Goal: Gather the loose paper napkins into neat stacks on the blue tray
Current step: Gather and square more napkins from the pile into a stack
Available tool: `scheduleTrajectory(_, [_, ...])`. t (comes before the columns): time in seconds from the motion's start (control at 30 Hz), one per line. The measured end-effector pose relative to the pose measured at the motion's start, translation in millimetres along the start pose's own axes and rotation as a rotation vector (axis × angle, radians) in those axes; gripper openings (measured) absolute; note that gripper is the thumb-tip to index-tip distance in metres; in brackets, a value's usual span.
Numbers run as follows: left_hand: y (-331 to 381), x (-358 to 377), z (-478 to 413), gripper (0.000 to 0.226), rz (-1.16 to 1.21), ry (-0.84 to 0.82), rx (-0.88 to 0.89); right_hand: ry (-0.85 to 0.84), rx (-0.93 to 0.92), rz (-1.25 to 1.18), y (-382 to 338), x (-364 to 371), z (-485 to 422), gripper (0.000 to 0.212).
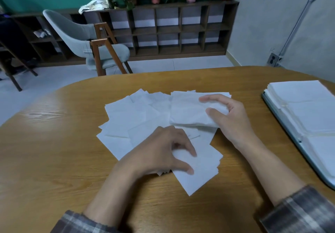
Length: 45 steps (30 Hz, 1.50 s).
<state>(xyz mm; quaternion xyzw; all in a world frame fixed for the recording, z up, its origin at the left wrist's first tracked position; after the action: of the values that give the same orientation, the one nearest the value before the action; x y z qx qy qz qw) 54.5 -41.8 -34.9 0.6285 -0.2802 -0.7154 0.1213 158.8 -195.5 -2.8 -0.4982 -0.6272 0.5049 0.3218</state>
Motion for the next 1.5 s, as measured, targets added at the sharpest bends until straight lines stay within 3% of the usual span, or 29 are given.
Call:
scheduleTrajectory(0.13, [-3, 4, 2, 0.039, -0.019, -0.075, -0.018, -0.071, -0.017, -0.009, 0, 7, 2, 0.036])
scheduleTrajectory(0.27, [0, 3, 2, 0.022, -0.025, -0.024, -0.01, -0.118, -0.05, -0.007, -4, 10, 4, 0.034])
scheduleTrajectory(0.5, [1, -2, 4, 0.003, 0.172, 0.012, -0.033, -0.103, -0.048, -0.033, 0, 0, 24, 0.039])
scheduleTrajectory(0.63, [1, -16, 8, 0.003, 0.322, 0.104, -0.03, -0.093, -0.041, -0.074, 3, -1, 28, 0.039])
scheduleTrajectory(0.77, [2, -25, 8, 0.008, 0.391, 0.247, -0.021, -0.115, -0.046, -0.121, 1, 3, 28, 0.022])
scheduleTrajectory(0.9, [4, -24, 7, 0.01, 0.364, 0.288, -0.031, -0.165, -0.065, -0.147, -5, 7, 29, 0.03])
scheduleTrajectory(1.07, [9, -35, 12, 0.009, 0.306, 0.565, 0.032, -0.264, -0.103, -0.072, -14, 16, 33, 0.034])
scheduleTrajectory(1.2, [11, -36, 11, 0.006, 0.3, 0.61, 0.044, -0.177, -0.095, -0.083, -12, 15, 34, 0.002])
scheduleTrajectory(1.37, [-1, -41, 11, 0.014, 0.389, 0.585, -0.018, 0.003, -0.074, -0.149, -11, -5, 29, 0.005])
scheduleTrajectory(1.5, [-12, -46, 11, 0.01, 0.494, 0.547, -0.089, 0.054, -0.013, -0.257, -7, -15, 25, 0.008])
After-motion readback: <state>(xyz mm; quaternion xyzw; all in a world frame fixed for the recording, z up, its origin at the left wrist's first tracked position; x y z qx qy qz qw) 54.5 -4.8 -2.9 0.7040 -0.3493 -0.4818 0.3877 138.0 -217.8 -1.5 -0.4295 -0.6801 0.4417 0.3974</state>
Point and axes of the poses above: each hand's wrist, its own z-axis away from the middle knuckle, its own x-axis out of the palm, y = z × x, the point moved 8 cm from there along -z, towards the middle knuckle, and after that the axes turned 10 degrees about -z, right-handed, at the moved point
